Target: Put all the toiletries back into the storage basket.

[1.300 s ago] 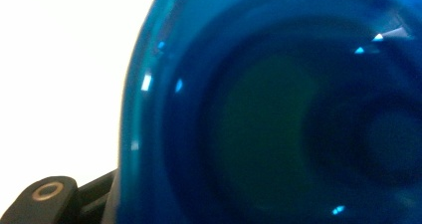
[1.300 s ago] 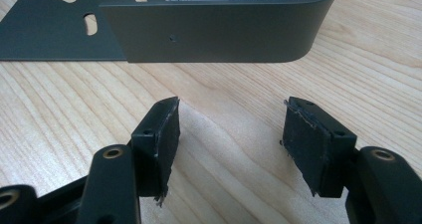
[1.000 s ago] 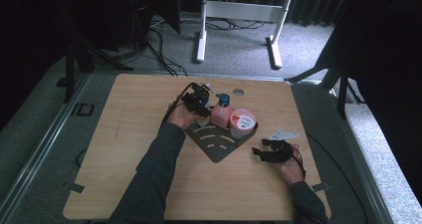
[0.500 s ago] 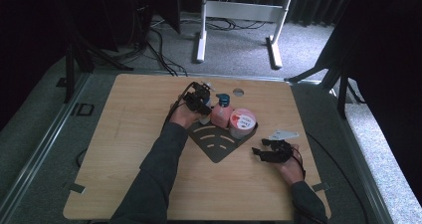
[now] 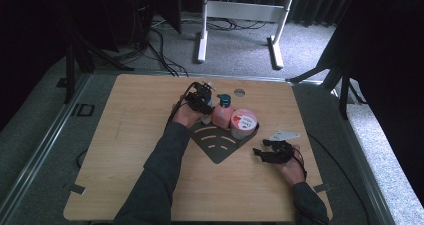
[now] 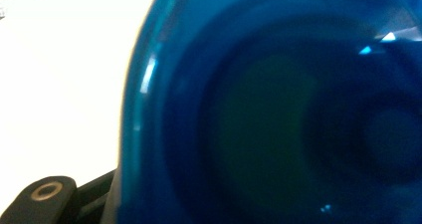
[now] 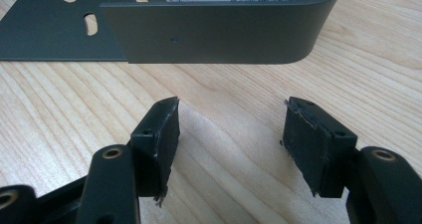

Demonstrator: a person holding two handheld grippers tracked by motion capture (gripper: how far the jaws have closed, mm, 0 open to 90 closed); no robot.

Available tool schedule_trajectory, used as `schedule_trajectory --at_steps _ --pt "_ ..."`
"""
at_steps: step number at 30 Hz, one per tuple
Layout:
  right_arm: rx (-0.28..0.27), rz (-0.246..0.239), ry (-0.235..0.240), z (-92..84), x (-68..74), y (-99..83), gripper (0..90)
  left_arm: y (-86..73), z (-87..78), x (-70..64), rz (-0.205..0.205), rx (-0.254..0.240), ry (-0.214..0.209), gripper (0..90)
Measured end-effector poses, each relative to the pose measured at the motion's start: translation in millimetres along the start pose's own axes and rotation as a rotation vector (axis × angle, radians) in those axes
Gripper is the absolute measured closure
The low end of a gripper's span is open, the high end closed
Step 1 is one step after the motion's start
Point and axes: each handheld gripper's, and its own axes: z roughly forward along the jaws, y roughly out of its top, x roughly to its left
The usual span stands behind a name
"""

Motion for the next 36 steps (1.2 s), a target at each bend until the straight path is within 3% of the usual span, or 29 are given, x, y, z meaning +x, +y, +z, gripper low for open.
schedule_trajectory --at_steps 29,36 --pt "0.001 -0.002 -0.002 0.0 0.1 0.0 39.0 9.2 7.7 4.7 -0.013 -0.006 -0.016 53.7" --pt "0.001 -0.002 -0.001 -0.1 0.1 0.0 39.1 9.0 7.8 7.3 -0.033 -0.017 -0.035 51.1"
